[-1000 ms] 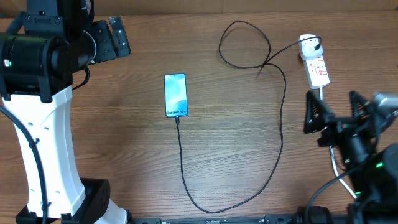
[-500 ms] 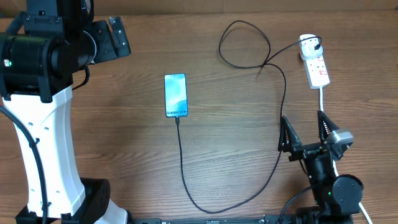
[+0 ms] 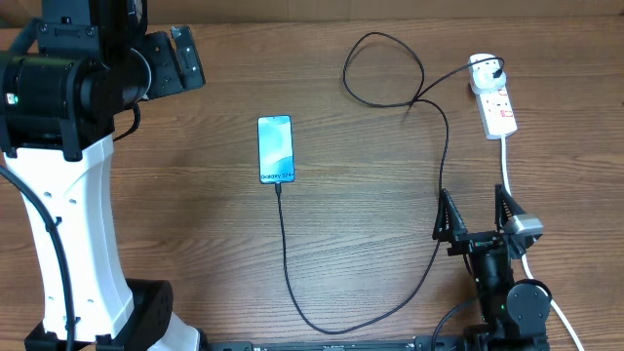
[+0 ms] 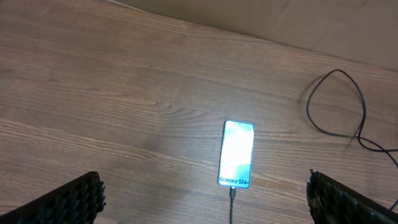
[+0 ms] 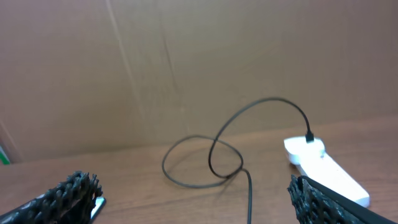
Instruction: Plug charger to phone and switch on socket
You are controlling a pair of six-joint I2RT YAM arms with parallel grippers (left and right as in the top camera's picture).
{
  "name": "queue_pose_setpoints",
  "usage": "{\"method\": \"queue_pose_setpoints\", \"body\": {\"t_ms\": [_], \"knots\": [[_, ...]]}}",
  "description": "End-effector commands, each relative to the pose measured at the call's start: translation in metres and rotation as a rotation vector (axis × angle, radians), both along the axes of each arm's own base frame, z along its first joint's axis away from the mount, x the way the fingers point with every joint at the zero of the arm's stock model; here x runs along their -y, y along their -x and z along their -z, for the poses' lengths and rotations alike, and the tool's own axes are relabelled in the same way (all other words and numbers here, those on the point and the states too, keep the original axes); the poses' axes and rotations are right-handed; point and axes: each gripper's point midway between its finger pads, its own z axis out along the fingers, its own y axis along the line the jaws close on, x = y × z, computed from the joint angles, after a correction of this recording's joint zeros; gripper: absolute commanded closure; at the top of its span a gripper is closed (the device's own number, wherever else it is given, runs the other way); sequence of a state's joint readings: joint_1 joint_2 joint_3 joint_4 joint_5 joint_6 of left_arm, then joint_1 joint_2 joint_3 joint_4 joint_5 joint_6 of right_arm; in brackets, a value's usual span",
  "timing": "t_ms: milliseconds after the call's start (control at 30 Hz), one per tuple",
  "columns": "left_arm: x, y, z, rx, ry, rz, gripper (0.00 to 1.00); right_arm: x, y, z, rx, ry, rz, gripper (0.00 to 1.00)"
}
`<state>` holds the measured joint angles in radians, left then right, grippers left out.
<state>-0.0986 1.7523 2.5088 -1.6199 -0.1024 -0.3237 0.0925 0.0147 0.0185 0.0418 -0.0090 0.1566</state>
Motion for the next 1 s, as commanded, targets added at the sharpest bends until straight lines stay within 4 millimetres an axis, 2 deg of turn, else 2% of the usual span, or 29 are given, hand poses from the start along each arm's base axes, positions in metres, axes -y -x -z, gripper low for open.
{"method": "queue_pose_setpoints", "body": {"t_ms": [0, 100, 133, 967], "knots": [[-0.002, 0.002, -0.006, 0.019, 0.005, -0.017, 0.00, 0.002, -0.001, 0.009, -0.026, 0.002, 0.011, 0.00], [-0.002, 0.002, -0.006, 0.019, 0.005, -0.017, 0.00, 0.000, -0.001, 0.032, -0.121, -0.010, 0.001, 0.00], [-0.002, 0.002, -0.006, 0.019, 0.005, -0.017, 0.00, -0.002, -0.001, 0.033, -0.131, -0.046, -0.011, 0.00], [-0.002, 0.001, -0.005, 0.018, 0.004, -0.017, 0.00, -0.002, -0.001, 0.033, -0.131, -0.047, -0.014, 0.00]]}}
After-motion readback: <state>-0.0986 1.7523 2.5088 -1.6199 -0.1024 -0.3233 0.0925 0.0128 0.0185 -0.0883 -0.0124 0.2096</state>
